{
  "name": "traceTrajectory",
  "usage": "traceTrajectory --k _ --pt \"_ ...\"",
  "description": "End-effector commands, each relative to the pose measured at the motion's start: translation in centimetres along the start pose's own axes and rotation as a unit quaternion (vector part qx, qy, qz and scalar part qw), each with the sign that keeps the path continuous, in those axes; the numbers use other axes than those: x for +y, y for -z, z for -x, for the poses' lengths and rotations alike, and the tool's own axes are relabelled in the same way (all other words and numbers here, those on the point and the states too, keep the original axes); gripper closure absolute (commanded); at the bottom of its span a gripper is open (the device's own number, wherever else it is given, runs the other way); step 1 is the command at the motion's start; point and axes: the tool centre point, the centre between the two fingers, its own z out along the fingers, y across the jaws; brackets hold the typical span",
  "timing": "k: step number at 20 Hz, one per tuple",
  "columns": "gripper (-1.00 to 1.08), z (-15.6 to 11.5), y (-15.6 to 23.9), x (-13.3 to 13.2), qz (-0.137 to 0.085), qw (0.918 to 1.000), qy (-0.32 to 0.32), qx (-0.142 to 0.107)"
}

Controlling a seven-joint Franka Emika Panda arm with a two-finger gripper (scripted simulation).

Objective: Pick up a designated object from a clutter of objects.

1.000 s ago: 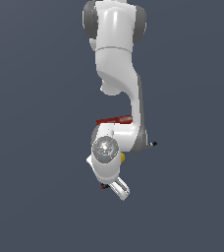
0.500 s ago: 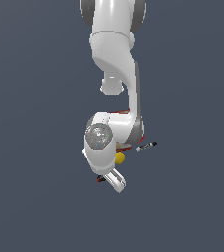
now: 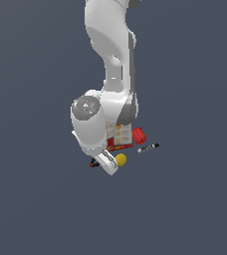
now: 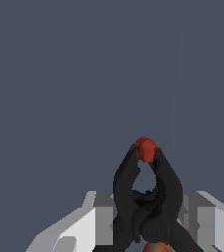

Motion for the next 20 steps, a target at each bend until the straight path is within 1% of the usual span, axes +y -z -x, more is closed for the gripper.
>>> traceTrajectory --k 1,12,20 --pt "1.08 0.3 1.8 1.7 0.0 1.0 0.0 0.0" --pt "1.08 1.5 9.9 9.3 0.0 1.0 0.0 -0.002" --pt "1.08 2.4 16.5 15.4 0.001 1.0 -0.001 -0.003"
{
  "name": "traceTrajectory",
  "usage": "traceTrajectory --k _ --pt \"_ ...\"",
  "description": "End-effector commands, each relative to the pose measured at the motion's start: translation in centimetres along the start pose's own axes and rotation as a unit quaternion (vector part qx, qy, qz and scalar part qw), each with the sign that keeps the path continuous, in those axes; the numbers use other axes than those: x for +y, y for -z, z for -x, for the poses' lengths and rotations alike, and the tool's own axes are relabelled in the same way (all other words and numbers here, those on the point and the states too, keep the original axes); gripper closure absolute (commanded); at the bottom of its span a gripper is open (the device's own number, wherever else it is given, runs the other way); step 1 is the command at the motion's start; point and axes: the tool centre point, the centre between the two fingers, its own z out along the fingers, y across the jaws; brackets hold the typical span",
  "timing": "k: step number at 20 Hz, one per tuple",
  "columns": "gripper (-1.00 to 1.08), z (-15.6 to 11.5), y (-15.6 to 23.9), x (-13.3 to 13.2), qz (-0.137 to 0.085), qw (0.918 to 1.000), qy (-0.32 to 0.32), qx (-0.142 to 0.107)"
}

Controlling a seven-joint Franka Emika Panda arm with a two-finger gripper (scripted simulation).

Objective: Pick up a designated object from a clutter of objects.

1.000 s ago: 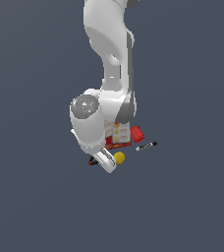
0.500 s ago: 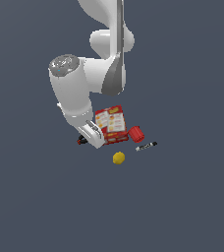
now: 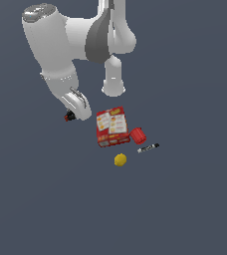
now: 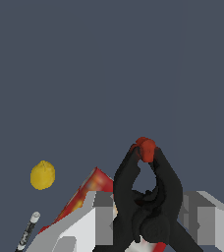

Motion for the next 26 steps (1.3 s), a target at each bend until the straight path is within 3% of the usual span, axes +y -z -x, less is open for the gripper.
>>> traceTrajectory --k 1,15,26 --pt "1.08 0.3 2.2 2.0 0.0 1.0 0.0 0.0" --pt "1.08 1.3 12.3 10.9 0.002 1.0 0.0 -0.001" --pt "1.08 1.2 14.7 12.8 0.003 1.0 0.0 0.0"
